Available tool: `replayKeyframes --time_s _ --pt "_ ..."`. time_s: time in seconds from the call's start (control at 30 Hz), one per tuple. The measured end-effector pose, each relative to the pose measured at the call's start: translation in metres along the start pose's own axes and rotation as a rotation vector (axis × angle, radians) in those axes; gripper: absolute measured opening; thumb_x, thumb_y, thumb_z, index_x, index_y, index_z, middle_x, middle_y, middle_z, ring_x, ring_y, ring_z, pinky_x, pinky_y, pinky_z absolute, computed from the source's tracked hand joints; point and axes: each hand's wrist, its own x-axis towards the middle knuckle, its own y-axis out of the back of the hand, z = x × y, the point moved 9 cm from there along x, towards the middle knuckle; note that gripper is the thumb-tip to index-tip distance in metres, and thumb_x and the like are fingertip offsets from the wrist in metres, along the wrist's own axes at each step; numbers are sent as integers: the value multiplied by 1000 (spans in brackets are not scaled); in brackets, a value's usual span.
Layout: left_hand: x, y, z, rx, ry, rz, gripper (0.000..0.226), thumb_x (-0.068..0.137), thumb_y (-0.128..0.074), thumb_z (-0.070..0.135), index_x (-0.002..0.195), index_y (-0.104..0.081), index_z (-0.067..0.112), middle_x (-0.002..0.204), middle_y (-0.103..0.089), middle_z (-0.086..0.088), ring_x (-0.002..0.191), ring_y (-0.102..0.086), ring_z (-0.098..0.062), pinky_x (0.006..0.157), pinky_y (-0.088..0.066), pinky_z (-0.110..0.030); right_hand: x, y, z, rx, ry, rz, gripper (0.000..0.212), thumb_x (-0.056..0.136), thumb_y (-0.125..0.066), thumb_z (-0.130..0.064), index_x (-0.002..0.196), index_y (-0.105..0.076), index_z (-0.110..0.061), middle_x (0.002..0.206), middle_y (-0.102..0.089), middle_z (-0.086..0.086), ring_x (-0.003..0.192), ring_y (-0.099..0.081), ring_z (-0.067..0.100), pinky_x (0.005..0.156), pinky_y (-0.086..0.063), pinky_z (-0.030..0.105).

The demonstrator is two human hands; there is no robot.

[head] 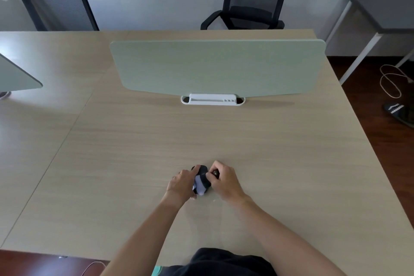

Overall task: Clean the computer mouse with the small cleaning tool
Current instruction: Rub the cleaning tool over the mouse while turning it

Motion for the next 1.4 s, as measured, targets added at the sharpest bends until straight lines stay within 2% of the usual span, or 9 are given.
replayKeyframes --time_s 0.1,0.3,0.5,0.67,0.87,0.97,1.07,1.27,1.4 --pt "-1 -4 -2 -44 -4 -13 101 63 -86 23 143 -26 32 113 -59 -8 108 -58 -30 83 -53 -42 1 -7 3 -47 -48 -41 12 84 -61 -19 77 -53 -14 63 -52 -7 61 -47 14 58 -39 30" --pt "0 -8 0 -76 -3 18 94 66 -83 34 142 -27 31 115 -54 -7 111 -53 -31 81 -48 -39 0 24 -7 -264 39 217 17 93 -57 -20 83 -51 -9 72 -55 0 69 -53 30 63 -36 36" --pt "3 -6 5 -82 6 10 93 63 -86 28 138 -32 33 118 -55 -5 114 -54 -29 85 -48 -38 0 11 -4 -146 -8 67 16 84 -57 -21 76 -44 -17 67 -50 -6 66 -47 20 59 -35 32" --pt "3 -3 5 -96 13 15 93 57 -89 28 133 -35 29 113 -56 -4 109 -55 -29 80 -48 -37 4 31 -2 -309 -2 196 16 92 -54 -18 80 -44 -15 75 -55 -1 73 -55 28 68 -40 37" --pt "6 -5 4 -96 18 22 90 57 -90 26 132 -39 23 116 -58 -5 109 -57 -30 79 -48 -38 3 18 4 -1 -72 59 13 81 -59 -18 72 -50 -13 63 -51 -5 59 -46 13 58 -42 34" --pt "6 -5 3 -85 28 23 86 58 -89 27 129 -41 20 116 -58 -5 109 -57 -30 78 -46 -36 4 9 6 -96 -96 17 12 84 -57 -22 76 -50 -16 70 -55 -4 67 -52 17 63 -44 36" --pt "5 -3 3 -82 38 21 82 57 -88 27 124 -42 18 114 -59 -4 106 -58 -29 72 -44 -33 7 22 -3 -287 -34 135 13 91 -53 -20 82 -46 -14 79 -57 0 75 -53 26 68 -40 37" --pt "6 -3 1 -130 49 30 78 52 -91 27 117 -49 17 112 -63 -2 103 -61 -26 75 -49 -33 15 9 -11 -31 -69 54 14 86 -57 -20 76 -49 -15 70 -55 -3 67 -50 18 64 -44 37" --pt "6 -2 1 -149 61 10 79 51 -91 23 116 -47 17 111 -60 -2 102 -59 -27 71 -47 -32 23 13 -1 -177 -130 51 12 88 -55 -22 80 -49 -15 81 -61 2 76 -57 26 68 -46 40"
